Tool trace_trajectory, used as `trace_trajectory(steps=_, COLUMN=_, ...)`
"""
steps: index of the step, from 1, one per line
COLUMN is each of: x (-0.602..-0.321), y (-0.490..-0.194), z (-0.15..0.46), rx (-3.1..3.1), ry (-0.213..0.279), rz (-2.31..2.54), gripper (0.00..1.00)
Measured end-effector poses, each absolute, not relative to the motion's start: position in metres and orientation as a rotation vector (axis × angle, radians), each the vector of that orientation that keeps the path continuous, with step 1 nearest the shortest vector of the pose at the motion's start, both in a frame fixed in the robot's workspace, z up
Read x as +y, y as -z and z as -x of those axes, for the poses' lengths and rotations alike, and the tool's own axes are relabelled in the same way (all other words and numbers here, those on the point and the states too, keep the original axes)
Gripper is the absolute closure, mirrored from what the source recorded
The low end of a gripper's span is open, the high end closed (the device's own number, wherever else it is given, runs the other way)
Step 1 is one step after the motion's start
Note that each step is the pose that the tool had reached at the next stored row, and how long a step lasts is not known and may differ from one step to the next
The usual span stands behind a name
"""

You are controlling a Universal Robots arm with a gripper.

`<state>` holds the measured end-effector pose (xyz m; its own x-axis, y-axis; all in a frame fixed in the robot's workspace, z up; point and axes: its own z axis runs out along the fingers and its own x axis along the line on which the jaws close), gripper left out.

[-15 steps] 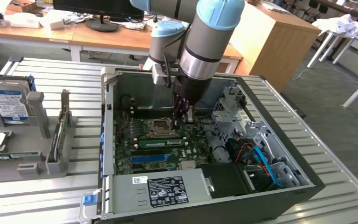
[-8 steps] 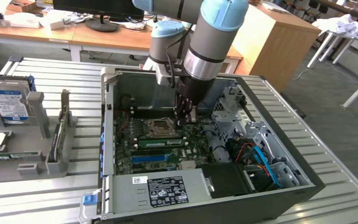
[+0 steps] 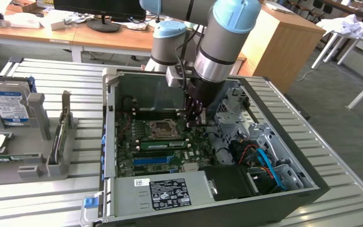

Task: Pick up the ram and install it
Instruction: 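Press down the ram until it locks into place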

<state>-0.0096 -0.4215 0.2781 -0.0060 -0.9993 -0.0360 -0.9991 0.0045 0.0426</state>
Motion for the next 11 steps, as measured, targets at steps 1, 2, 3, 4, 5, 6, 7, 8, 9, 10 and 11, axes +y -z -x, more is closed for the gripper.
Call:
trace_trajectory(steps=1, x=-0.4218, y=-0.2781, z=0.0078, rx=-2.223, ry=0.087, rz=-2.212, gripper=0.89)
trace_trajectory(steps=2, x=-0.422, y=-0.2781, z=0.006, rx=-2.222, ry=0.087, rz=-2.212, gripper=0.89)
trace_trajectory(steps=3, x=-0.4222, y=-0.2781, z=0.0042, rx=-2.222, ry=0.087, rz=-2.213, gripper=0.89)
trace_trajectory(steps=4, x=-0.4223, y=-0.2781, z=0.0028, rx=-2.221, ry=0.087, rz=-2.213, gripper=0.89)
trace_trajectory(steps=5, x=-0.4224, y=-0.2781, z=0.0015, rx=-2.221, ry=0.087, rz=-2.214, gripper=0.89)
trace_trajectory(steps=6, x=-0.4225, y=-0.2781, z=0.0007, rx=-2.22, ry=0.087, rz=-2.214, gripper=0.89)
trace_trajectory(steps=7, x=-0.4225, y=-0.2781, z=0.0003, rx=-2.22, ry=0.087, rz=-2.215, gripper=0.89)
trace_trajectory(steps=8, x=-0.4225, y=-0.2781, z=0.0003, rx=-2.22, ry=0.087, rz=-2.214, gripper=0.89)
trace_trajectory(steps=9, x=-0.4225, y=-0.2781, z=0.0003, rx=-2.22, ry=0.087, rz=-2.214, gripper=0.89)
trace_trajectory(steps=10, x=-0.4225, y=-0.2781, z=0.0003, rx=-2.22, ry=0.087, rz=-2.214, gripper=0.89)
trace_trajectory(steps=11, x=-0.4225, y=-0.2781, z=0.0003, rx=-2.22, ry=0.087, rz=-2.214, gripper=0.89)
